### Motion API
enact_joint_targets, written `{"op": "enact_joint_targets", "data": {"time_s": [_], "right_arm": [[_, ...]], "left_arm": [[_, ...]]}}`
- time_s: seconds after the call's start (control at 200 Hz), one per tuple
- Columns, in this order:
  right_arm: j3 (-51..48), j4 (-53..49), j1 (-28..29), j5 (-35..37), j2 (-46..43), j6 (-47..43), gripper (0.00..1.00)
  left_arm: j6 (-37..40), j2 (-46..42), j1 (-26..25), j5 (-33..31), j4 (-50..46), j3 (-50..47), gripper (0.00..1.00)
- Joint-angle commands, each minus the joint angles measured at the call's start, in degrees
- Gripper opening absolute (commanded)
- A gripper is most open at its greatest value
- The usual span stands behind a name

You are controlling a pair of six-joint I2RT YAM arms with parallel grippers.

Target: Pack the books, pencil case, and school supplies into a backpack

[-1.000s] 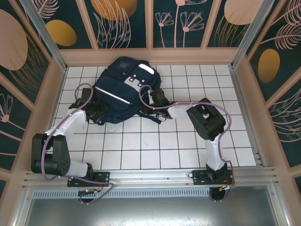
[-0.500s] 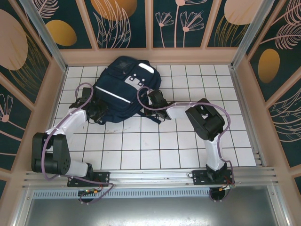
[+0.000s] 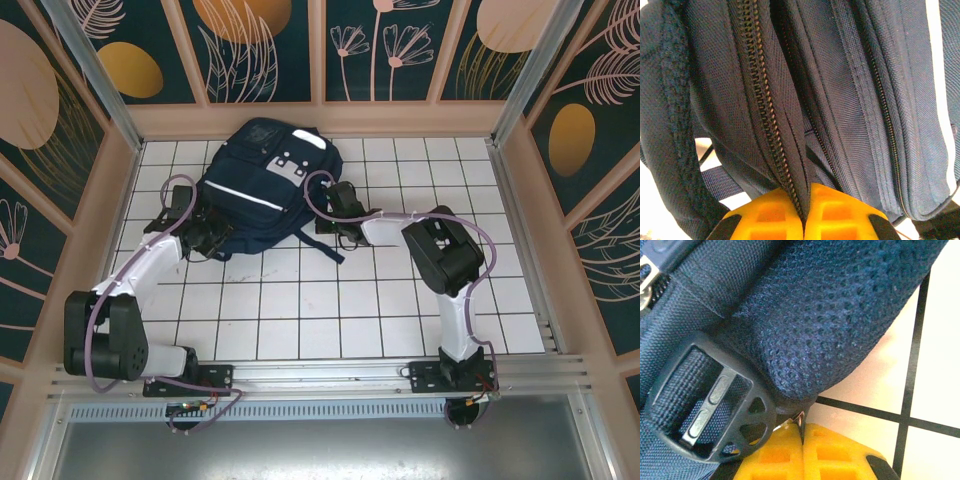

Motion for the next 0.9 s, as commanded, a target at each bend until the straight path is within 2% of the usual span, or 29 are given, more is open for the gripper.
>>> {"op": "enact_joint_targets", "data": {"time_s": [0.0,0.085,0.16,0.375,0.565,0.82,0.895], "right_arm": [[1.0,-5.9,-4.4,9.9,-1.1,1.0,0.01],[0.8,-5.6,-4.3,7.2,-2.9,0.7,0.36],[-0.8,-4.9,-4.4,6.6,-5.6,1.1,0.5],[-7.0,-5.6,-4.4,9.3,-15.5,2.2,0.58],[-13.1,-7.0,-4.4,11.7,-24.7,2.7,0.62],[-18.9,-9.0,-4.4,14.3,-36.1,3.4,0.81],[-20.3,-9.1,-6.5,14.0,-39.4,3.3,0.86]], "left_arm": [[1.9,-3.5,2.3,-4.7,0.9,-0.3,0.0],[0.6,-4.3,2.2,-1.7,2.4,-1.6,0.0],[-0.8,-5.1,2.2,-0.2,3.5,-2.9,0.0],[-3.7,-7.9,1.8,1.5,5.1,-5.9,0.0],[-7.8,-9.8,-0.8,2.9,7.2,-8.5,0.0],[-18.1,-8.2,-14.2,2.5,15.4,-8.4,0.0],[-20.7,-6.7,-18.8,1.3,18.0,-7.5,0.0]]}}
